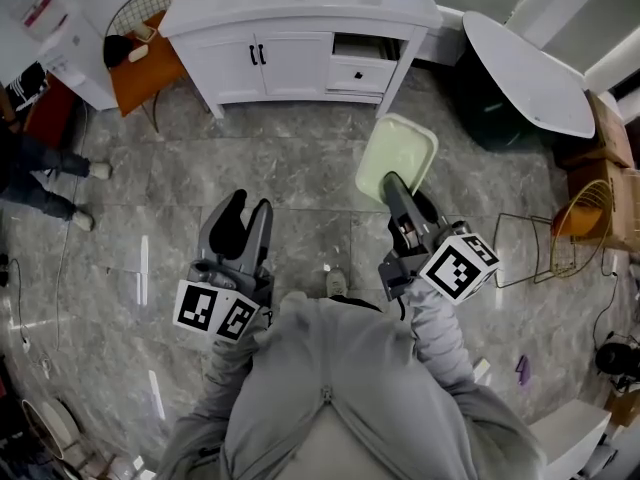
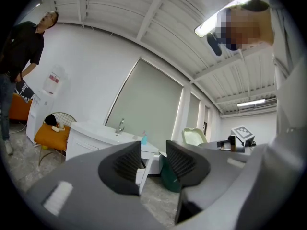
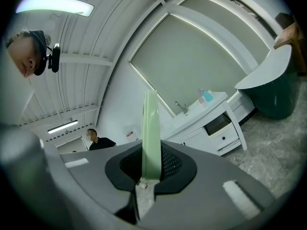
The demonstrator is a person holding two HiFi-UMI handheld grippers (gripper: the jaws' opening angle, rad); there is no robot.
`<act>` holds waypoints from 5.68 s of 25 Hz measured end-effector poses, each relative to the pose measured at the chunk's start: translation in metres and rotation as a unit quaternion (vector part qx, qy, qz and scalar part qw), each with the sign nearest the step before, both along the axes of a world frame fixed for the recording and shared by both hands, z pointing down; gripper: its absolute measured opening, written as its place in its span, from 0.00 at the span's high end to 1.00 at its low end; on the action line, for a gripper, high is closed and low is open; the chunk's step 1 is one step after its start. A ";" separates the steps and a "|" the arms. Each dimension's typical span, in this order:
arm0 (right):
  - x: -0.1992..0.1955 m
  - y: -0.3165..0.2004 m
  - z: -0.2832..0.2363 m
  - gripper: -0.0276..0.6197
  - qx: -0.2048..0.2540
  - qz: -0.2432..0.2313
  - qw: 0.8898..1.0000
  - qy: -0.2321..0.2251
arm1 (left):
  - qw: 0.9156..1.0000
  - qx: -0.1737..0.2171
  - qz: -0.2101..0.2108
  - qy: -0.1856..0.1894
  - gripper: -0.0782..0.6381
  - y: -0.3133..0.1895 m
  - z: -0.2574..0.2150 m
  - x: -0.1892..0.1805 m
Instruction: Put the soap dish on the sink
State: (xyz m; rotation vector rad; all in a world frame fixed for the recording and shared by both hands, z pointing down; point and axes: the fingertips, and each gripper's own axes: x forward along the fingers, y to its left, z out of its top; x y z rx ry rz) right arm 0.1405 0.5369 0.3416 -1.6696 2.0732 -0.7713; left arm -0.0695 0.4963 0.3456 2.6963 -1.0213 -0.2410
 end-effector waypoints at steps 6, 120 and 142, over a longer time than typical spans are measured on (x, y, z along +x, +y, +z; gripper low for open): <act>0.034 -0.013 0.000 0.92 0.003 -0.013 1.000 -0.014 | 1.000 0.017 -0.018 -0.018 0.65 -0.013 -0.008 0.030; -0.168 -1.045 0.226 0.92 -0.290 -0.193 0.932 -0.102 | 0.984 0.019 -0.157 -0.077 0.63 -0.911 0.014 -0.086; -0.180 -1.051 0.222 0.77 -0.283 -0.216 0.935 -0.003 | 0.985 0.016 -0.157 -0.068 0.63 -0.921 0.014 -0.088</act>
